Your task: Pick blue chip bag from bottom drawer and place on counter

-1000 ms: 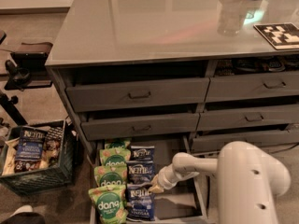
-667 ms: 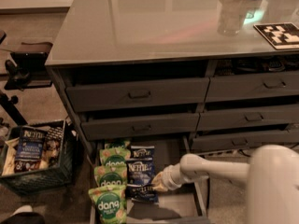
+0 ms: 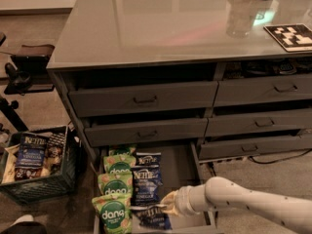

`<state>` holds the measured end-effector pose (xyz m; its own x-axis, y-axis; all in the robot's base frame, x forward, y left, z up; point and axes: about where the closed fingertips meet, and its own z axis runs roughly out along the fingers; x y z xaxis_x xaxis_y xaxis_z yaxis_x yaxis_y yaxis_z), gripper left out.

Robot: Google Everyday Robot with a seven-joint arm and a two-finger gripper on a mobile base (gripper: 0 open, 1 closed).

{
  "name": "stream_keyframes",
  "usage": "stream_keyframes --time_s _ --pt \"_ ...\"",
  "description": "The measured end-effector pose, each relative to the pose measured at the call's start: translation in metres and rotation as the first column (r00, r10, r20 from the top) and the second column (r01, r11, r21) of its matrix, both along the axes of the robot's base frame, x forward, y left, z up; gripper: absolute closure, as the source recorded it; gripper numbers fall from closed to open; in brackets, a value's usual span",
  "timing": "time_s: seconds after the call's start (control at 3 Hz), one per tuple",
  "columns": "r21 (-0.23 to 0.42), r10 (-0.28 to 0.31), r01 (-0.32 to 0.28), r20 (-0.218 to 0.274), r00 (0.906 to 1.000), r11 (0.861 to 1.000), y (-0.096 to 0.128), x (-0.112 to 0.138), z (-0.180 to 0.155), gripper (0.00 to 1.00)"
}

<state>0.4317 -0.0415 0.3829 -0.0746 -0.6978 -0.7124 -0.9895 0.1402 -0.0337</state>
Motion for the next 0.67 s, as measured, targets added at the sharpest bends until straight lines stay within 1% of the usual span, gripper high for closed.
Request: stream_keyframes --time_s 0.33,0.67 --pt "0.055 0.036 -0.038 0.033 0.9988 0.998 0.0000 -0.0364 0.0389 1.00" --pt "0.055 0.037 -0.038 0.033 0.9988 0.998 0.0001 -0.0364 0.0389 1.00"
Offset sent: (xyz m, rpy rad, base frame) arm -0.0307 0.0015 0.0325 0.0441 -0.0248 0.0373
